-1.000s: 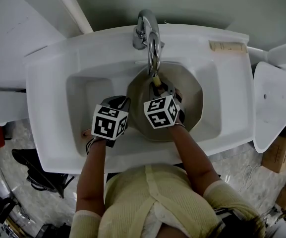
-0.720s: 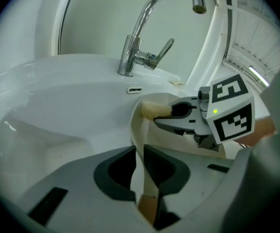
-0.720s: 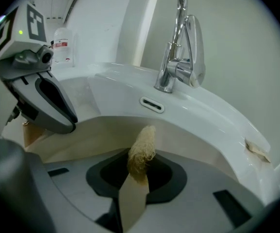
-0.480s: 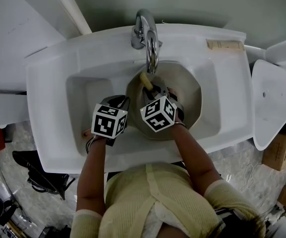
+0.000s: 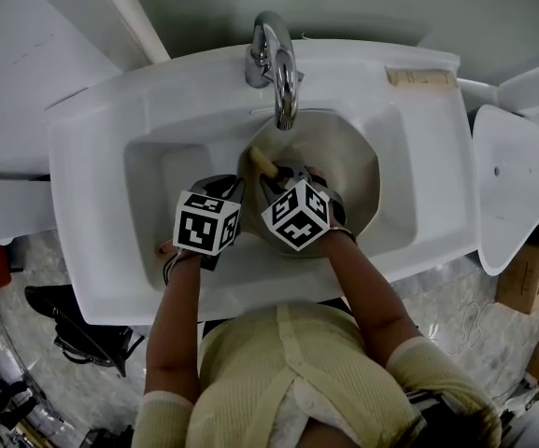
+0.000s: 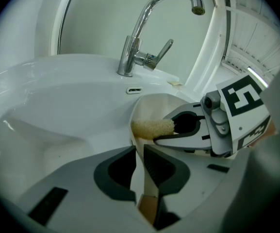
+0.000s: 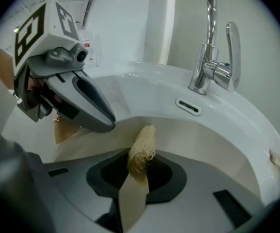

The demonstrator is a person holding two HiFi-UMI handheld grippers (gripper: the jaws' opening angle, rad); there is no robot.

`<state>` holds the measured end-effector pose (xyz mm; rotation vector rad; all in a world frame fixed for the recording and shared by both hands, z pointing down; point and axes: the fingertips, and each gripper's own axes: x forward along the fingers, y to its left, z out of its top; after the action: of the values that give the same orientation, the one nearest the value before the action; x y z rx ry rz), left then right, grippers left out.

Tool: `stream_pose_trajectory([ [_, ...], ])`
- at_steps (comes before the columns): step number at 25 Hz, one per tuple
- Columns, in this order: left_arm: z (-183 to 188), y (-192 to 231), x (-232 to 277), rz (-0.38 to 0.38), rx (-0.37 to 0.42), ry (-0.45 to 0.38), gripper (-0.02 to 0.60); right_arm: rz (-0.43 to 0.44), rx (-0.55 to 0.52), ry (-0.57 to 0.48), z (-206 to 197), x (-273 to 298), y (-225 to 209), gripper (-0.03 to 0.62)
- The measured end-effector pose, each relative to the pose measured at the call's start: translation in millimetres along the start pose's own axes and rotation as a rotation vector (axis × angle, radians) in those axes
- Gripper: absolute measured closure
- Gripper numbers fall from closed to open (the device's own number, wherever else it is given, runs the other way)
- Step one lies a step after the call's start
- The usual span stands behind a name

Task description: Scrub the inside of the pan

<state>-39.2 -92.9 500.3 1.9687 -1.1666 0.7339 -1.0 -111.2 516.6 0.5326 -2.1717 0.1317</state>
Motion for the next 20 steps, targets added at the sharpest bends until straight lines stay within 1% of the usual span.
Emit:
stream_pose_trajectory([
  [6, -0.9, 0.6, 0.4, -0.005, 0.000, -0.001, 0.482, 0.085, -0.020, 0.018, -3.6, -3.1, 16.9, 0.502],
  [13, -0.4, 0.6, 0.4, -0.003, 0.004, -0.005, 0.481, 0.191, -0.070, 0.062, -12.5, -11.0, 40.6, 0.502],
  [20, -0.2, -0.1, 0.8, -0.001, 0.010, -0.008, 0.482, 0.294, -0.091, 0.095, -23.4, -22.6, 61.5, 0.502],
])
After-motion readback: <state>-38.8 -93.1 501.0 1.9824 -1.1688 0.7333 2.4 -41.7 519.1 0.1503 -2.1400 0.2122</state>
